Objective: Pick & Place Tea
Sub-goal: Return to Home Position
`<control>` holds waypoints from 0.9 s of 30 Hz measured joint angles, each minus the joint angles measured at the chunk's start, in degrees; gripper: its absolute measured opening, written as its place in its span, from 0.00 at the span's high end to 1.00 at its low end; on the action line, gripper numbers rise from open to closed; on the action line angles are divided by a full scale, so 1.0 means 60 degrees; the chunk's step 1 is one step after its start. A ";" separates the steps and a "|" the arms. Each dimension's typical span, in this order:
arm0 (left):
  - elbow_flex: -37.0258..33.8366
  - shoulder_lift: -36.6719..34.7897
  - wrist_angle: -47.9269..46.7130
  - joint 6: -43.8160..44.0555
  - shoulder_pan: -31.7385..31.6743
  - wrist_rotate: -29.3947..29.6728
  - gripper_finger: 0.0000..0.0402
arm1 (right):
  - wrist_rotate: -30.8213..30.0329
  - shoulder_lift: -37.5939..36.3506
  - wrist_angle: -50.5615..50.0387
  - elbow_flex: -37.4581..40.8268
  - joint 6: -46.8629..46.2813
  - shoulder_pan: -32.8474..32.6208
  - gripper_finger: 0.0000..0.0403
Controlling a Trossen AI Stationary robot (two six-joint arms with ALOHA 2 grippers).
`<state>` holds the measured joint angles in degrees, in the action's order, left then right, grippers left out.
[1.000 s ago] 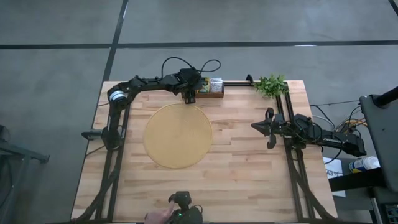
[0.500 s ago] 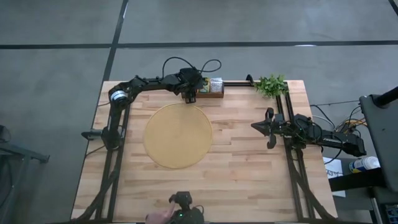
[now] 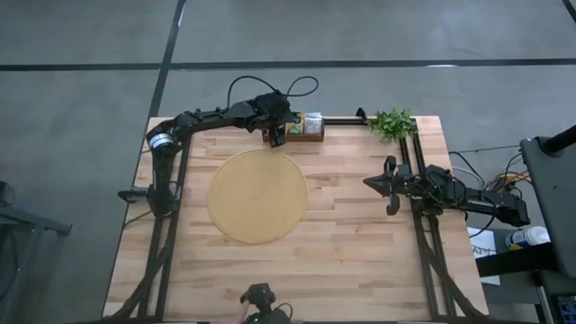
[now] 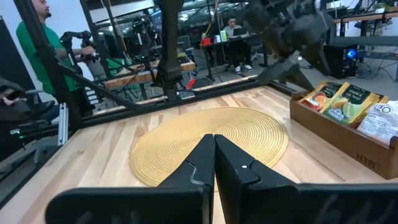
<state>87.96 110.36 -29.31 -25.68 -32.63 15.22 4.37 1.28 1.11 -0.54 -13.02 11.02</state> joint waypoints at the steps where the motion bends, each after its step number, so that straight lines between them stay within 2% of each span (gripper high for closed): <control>1: -0.0004 -0.0123 -0.0154 0.0091 0.0023 -0.0052 0.42 | -0.0002 0.0000 0.0001 -0.0002 0.0000 0.0002 0.98; 12: -0.0017 -0.2380 -0.0543 0.1580 0.1081 -0.0213 0.42 | -0.0002 0.0000 0.0002 0.0000 0.0000 -0.0002 0.98; 17: -0.0017 -0.3506 -0.0481 0.2699 0.1599 -0.0195 0.42 | 0.0002 0.0004 0.0003 -0.0002 0.0000 -0.0002 0.98; 21: -0.0017 -0.4215 -0.0500 0.2838 0.1797 -0.0192 0.42 | 0.0002 0.0000 0.0003 0.0000 0.0000 -0.0002 0.98; 27: -0.0017 -0.4952 -0.0881 0.4744 0.1936 -0.0381 0.42 | 0.0000 0.0000 0.0003 -0.0002 0.0000 0.0002 0.98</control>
<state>87.85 80.64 -34.60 2.79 -21.01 12.93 4.37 1.28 1.13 -0.55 -13.02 11.03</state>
